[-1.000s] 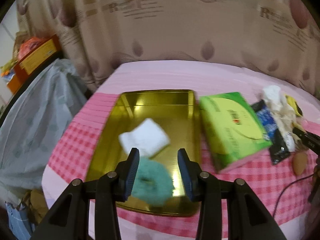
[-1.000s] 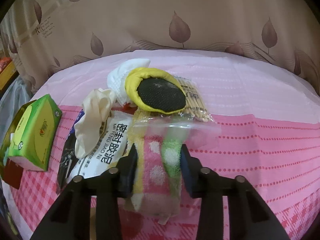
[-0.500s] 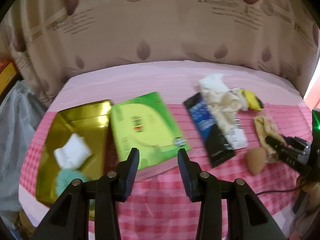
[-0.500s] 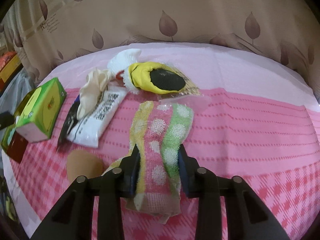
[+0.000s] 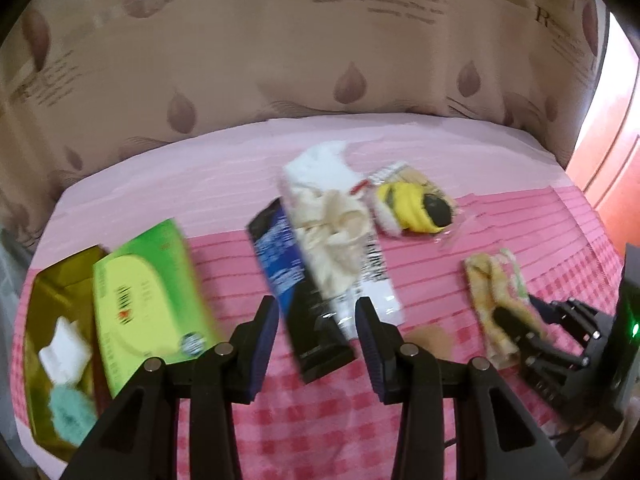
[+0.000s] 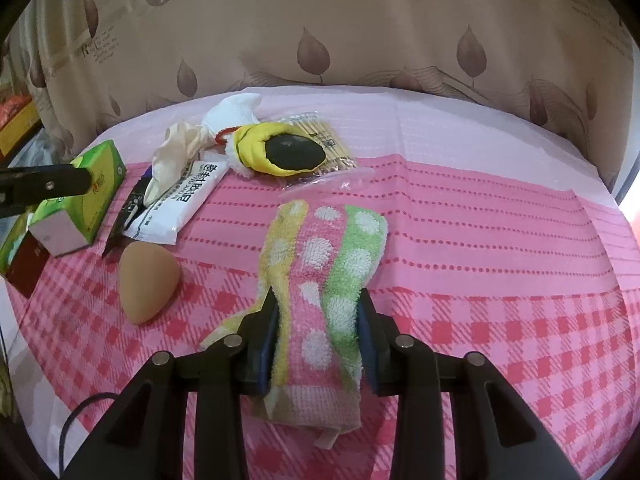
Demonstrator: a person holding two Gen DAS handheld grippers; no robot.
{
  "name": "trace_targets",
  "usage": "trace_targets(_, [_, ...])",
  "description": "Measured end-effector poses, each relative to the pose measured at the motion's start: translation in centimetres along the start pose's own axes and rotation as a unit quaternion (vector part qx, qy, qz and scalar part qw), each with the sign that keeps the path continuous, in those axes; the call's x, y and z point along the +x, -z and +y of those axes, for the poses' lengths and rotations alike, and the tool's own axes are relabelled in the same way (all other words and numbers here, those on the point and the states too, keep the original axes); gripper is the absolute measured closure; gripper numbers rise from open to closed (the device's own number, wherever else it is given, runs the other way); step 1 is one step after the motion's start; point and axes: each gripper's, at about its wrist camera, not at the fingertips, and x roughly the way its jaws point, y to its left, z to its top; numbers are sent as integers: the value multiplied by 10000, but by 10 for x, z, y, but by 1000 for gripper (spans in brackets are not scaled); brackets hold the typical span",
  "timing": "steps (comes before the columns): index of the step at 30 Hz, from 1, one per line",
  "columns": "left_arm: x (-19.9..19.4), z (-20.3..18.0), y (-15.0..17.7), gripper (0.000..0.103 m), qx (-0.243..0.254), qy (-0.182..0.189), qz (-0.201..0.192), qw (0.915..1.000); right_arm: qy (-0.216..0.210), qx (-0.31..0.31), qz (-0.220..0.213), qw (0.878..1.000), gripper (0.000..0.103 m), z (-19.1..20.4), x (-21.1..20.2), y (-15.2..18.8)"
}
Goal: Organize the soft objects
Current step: 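Grasp the pink-green striped towel with the right tool while the left tool reaches the cream glove, then grasp the cream glove with the left tool and carry it to the tin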
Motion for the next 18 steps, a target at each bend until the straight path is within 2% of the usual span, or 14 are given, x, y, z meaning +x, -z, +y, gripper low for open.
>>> trace_targets(4, [15,-18,-12,59,137,83,81,9998,-78,70,-17,9999,70,0,4,-4])
trace_targets(9, [43,-33,-27,59,294,-162,232,9992,-89,99,-24,9999,70,-2,5,-3])
trace_targets(15, [67,-30,-43,59,137,-338,412,9985,-216,194,-6,9996,68,-5,6,-3])
trace_targets(18, [76,-26,-49,59,102,-218,501,9985,-262,217,3,9994,67,-7,8,-3])
